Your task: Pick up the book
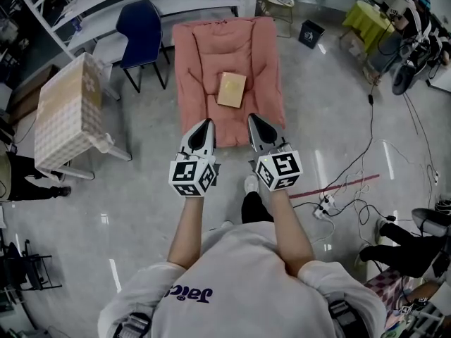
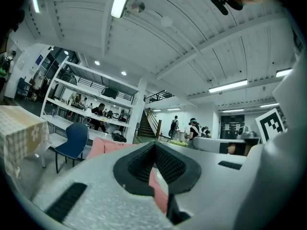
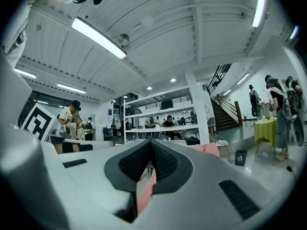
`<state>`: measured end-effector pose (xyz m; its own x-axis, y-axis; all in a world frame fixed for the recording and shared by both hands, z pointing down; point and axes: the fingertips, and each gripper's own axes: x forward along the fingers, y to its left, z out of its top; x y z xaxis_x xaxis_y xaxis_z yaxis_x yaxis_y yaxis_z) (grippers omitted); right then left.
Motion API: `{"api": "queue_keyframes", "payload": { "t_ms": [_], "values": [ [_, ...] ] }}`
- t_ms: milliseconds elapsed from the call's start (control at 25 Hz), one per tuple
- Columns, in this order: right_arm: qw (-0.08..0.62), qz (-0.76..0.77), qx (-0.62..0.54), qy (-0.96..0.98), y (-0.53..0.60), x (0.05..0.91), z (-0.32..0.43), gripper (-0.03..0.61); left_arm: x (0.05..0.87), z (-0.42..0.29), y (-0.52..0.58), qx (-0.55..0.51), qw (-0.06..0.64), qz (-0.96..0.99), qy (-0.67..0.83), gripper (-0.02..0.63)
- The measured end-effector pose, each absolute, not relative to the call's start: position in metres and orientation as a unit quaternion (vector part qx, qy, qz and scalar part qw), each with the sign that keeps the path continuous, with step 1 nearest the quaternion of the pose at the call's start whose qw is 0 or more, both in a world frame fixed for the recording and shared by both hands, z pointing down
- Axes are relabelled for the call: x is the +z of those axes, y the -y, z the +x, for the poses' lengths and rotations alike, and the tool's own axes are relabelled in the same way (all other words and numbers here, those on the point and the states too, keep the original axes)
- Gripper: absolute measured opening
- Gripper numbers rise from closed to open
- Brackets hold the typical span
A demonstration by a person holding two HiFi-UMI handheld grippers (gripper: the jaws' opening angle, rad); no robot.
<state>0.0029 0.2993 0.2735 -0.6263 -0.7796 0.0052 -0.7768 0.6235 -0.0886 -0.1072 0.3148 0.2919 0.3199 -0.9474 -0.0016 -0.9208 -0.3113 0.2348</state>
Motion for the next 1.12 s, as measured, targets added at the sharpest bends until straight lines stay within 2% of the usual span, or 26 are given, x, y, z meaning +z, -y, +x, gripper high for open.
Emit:
{"api": "queue_keyframes", "payload": {
  "t_ms": [200, 400, 640, 1120],
  "values": [
    [0.061, -0.409, -0.035, -0.91, -0.218, 0.255, 0.021, 0.011, 0.276, -0.089, -0.245, -0.064, 0.072, 0.807, 0.582, 0.015],
    [0.071, -0.386, -0.034, -0.919, -0.145, 0.248, 0.027, 0.011, 0.266, -0.083, -0.18, -0.074, 0.057, 0.799, 0.594, 0.015],
    [0.043, -0.377, -0.076, -0.922, -0.09, 0.291, 0.037, 0.011, 0.295, -0.07, -0.129, -0.053, 0.088, 0.789, 0.606, 0.015],
    [-0.06, -0.384, -0.188, -0.902, -0.006, 0.431, 0.02, 0.012, 0.42, -0.094, -0.021, 0.032, 0.18, 0.786, 0.591, 0.015]
  ]
}}
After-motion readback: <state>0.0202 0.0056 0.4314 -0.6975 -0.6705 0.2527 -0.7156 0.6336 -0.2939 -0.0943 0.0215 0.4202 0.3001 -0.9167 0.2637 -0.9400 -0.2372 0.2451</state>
